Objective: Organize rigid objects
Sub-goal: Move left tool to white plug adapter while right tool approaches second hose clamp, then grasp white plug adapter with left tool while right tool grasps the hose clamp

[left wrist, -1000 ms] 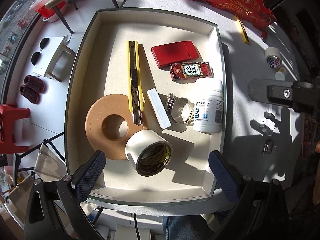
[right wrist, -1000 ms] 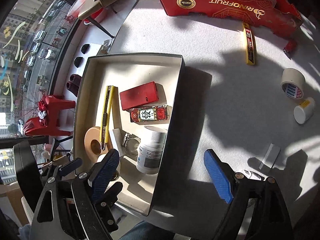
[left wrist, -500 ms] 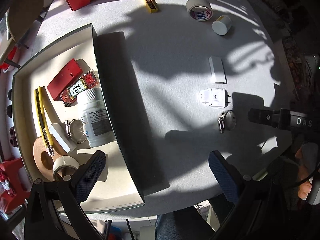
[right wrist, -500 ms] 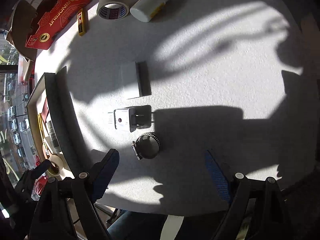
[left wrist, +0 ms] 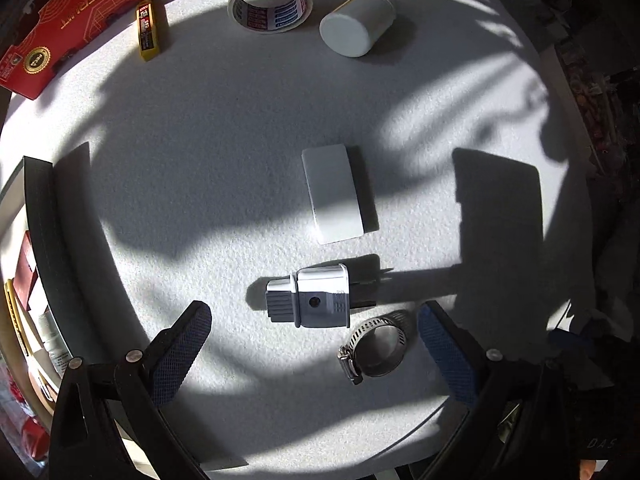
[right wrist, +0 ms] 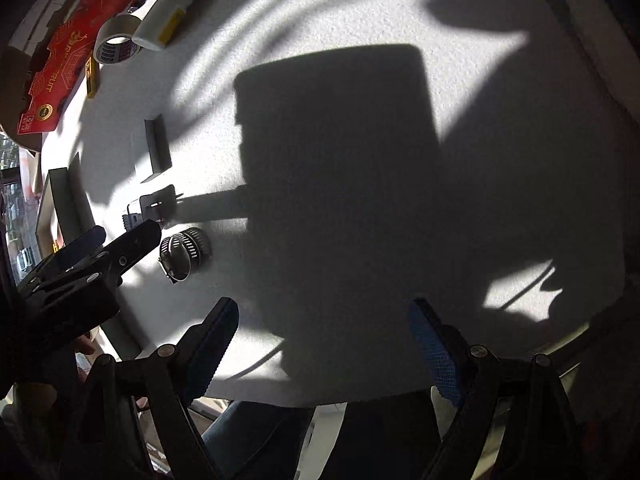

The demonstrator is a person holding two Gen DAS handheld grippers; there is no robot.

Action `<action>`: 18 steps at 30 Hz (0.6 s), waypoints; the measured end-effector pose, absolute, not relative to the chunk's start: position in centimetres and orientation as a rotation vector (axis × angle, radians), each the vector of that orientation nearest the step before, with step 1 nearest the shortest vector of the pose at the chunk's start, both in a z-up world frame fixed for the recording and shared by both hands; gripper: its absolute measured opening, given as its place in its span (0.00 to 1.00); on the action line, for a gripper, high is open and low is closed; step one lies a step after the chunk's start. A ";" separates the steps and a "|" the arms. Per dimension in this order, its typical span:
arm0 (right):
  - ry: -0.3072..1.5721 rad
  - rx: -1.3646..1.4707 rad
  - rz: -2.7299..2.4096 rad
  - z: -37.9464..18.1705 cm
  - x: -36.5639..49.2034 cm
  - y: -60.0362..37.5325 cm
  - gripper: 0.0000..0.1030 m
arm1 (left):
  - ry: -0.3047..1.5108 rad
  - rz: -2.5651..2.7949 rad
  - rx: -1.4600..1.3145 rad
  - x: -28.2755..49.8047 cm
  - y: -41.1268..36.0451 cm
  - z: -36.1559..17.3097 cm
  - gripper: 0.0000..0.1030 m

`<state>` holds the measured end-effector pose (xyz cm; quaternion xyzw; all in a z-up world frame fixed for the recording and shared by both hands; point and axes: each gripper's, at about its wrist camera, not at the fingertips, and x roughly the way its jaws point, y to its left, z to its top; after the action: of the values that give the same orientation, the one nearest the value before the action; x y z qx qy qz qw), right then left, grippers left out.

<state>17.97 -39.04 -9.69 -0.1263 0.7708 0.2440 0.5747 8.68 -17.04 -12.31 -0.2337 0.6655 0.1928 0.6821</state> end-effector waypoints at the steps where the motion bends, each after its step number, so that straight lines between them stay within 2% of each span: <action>1: 1.802 -0.299 0.572 -9.6 18.1 -39.3 0.85 | 1.498 0.446 -0.518 8.8 -16.8 -12.6 1.00; 7: 1.781 -0.316 0.599 -9.7 18.4 -38.4 0.85 | 1.501 0.544 -0.503 7.1 -13.0 -13.4 1.00; 10: 1.741 -0.370 0.668 -9.0 16.0 -36.4 0.85 | 1.498 0.555 -0.547 6.6 -11.6 -13.5 1.00; 18: 1.486 -0.682 1.029 -8.2 10.0 -28.9 0.85 | 1.485 0.540 -0.487 7.6 -12.6 -14.2 1.00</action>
<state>10.03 -28.87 -8.17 -0.2902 0.6327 0.4380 0.5688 7.56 -12.60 -14.24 -0.2168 0.6609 0.2404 0.6771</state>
